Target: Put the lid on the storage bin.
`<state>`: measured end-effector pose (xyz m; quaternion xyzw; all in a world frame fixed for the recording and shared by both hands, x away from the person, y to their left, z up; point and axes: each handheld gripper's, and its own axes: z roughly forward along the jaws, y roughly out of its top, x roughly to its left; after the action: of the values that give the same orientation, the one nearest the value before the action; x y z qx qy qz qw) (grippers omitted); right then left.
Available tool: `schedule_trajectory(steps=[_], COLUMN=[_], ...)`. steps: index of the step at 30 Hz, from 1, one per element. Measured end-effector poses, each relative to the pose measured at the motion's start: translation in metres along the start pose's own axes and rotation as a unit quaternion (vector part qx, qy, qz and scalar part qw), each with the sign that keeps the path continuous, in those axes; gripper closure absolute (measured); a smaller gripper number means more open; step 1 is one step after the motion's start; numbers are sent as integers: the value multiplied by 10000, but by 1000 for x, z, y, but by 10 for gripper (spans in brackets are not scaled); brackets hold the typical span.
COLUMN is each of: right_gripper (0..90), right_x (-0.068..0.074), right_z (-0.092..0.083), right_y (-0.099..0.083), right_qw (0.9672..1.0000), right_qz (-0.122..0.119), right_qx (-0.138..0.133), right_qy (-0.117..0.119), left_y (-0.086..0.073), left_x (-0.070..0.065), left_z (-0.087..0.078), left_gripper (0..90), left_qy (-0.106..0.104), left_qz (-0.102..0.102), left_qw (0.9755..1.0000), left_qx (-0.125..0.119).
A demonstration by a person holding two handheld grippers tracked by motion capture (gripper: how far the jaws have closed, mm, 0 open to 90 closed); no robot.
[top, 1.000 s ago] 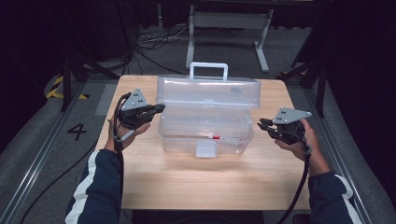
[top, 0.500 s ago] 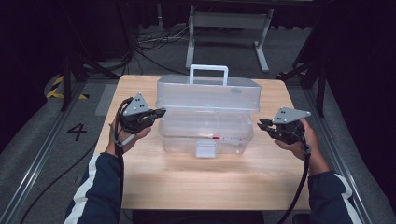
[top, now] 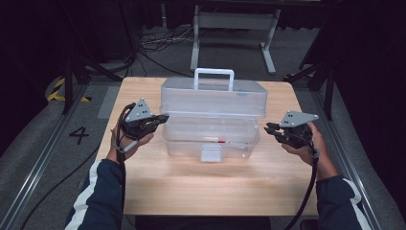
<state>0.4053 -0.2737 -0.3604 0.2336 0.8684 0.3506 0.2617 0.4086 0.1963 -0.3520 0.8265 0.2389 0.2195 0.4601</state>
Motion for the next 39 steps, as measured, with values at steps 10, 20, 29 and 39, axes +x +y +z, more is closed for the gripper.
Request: schedule_trajectory(steps=[10,20,29,39], right_gripper=[793,793,790,789], right_x=[1,1,2,4], right_z=[6,7,9,12], right_y=[-3,-5,-7,-7], right_qw=[9999,9999,9998,9997], right_qz=[-30,-7,-34,-57], right_qx=[94,137,171,213], right_qy=[42,36,38,91], left_y=[-11,-15,-19,-22], left_x=[-1,-4,-9,-13], left_z=[1,-2,-3,-2], left_gripper=[900,900,900,900], left_qy=[-40,7,18,21], left_qz=[1,58,99,159], left_qw=[10000,9999,9998,9994], left_qx=[57,137,197,300])
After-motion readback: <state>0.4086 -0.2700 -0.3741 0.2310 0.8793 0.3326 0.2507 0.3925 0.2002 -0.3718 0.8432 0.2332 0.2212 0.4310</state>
